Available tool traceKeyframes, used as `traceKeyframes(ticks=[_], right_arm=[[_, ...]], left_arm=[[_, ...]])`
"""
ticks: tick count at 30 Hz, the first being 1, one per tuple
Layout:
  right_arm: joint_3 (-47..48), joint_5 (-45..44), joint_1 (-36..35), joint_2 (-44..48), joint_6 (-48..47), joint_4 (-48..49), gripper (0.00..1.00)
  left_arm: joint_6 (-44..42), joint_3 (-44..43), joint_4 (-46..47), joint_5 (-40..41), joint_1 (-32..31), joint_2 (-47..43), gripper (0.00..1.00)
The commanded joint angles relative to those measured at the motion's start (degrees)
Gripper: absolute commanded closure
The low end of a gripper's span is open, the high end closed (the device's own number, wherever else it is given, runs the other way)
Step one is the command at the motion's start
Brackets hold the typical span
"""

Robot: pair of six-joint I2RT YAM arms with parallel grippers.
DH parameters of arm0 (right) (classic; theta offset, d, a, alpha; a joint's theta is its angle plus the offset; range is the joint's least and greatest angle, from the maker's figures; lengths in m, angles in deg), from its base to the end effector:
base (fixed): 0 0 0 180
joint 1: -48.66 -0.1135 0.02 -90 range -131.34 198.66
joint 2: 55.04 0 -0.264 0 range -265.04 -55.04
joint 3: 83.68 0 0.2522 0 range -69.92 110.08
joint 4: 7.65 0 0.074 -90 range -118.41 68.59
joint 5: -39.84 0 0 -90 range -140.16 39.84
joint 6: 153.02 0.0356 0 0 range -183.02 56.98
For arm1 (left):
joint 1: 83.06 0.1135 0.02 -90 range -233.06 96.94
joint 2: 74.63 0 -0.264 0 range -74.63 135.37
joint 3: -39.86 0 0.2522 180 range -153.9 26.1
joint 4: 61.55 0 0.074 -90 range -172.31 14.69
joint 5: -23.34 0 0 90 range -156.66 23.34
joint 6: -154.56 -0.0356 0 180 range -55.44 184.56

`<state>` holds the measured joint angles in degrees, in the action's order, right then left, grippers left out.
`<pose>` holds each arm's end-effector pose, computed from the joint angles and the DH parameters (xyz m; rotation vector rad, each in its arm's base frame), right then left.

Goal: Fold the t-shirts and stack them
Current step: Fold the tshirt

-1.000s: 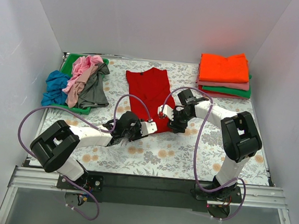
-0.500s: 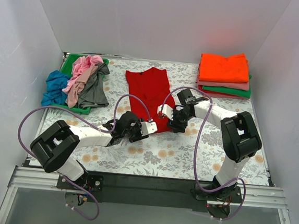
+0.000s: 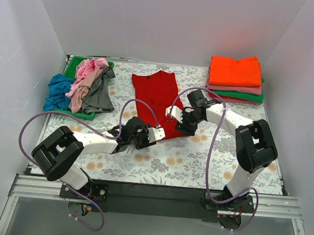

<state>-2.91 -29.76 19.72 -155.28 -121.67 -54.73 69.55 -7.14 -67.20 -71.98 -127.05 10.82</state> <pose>0.2980 0.1790 0.1907 -1.8986 1.8377 0.3187 0.1957 -0.1935 0.1437 0.8449 2.2447 -0.5223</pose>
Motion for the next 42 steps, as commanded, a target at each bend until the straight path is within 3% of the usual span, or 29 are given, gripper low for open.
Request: traceKeyframes(ticks=[1, 8, 11, 14, 15, 18, 26, 30, 34, 38, 42], right_arm=[[1.99, -0.62, -0.05, -2.49, -0.59, -1.40, 0.39], [4.19, -3.44, -0.05, -7.33, 0.73, -1.40, 0.41], [4.10, -3.00, -0.05, -7.77, 1.26, -1.48, 0.50], [4.98, -1.78, 0.03, -8.73, 3.36, -3.50, 0.71], [5.24, -1.25, -0.05, -8.91, 3.54, -4.90, 0.85], [5.16, 1.64, 0.03, -8.13, 3.03, -10.70, 0.99], [-9.41, 9.38, -0.05, 7.59, -6.64, -22.66, 0.99], [-14.44, 10.88, -0.05, 14.45, -6.13, -25.74, 0.99], [-13.22, 10.10, 0.03, 18.07, -2.97, -25.65, 0.99], [-5.58, 7.91, 0.82, 16.67, 0.64, -25.48, 0.99], [5.84, 6.32, 3.28, 12.45, 3.19, -25.22, 0.99]], left_arm=[[0.37, 0.54, -2.14, 0.05, -0.13, 0.86, 0.56], [0.54, 0.27, -1.88, 0.22, -0.13, 1.65, 0.58], [0.54, 0.45, -1.27, 0.49, -0.13, 2.09, 0.64], [0.89, 0.45, -1.09, 0.14, -0.13, 2.79, 0.75], [0.98, 0.28, -1.26, -0.12, -0.13, 2.88, 0.87], [1.77, -0.25, -3.72, -2.75, -0.13, 1.31, 1.00], [5.54, 0.63, -20.23, -23.91, -3.90, -12.05, 1.00], [7.39, 0.89, -25.17, -28.51, -6.46, -15.57, 1.00], [7.23, 0.10, -25.61, -27.20, -6.64, -18.82, 1.00], [4.33, -1.66, -22.81, -20.36, -6.29, -19.62, 1.00], [2.04, -3.32, -11.59, -17.00, -1.56, -18.22, 1.00]])
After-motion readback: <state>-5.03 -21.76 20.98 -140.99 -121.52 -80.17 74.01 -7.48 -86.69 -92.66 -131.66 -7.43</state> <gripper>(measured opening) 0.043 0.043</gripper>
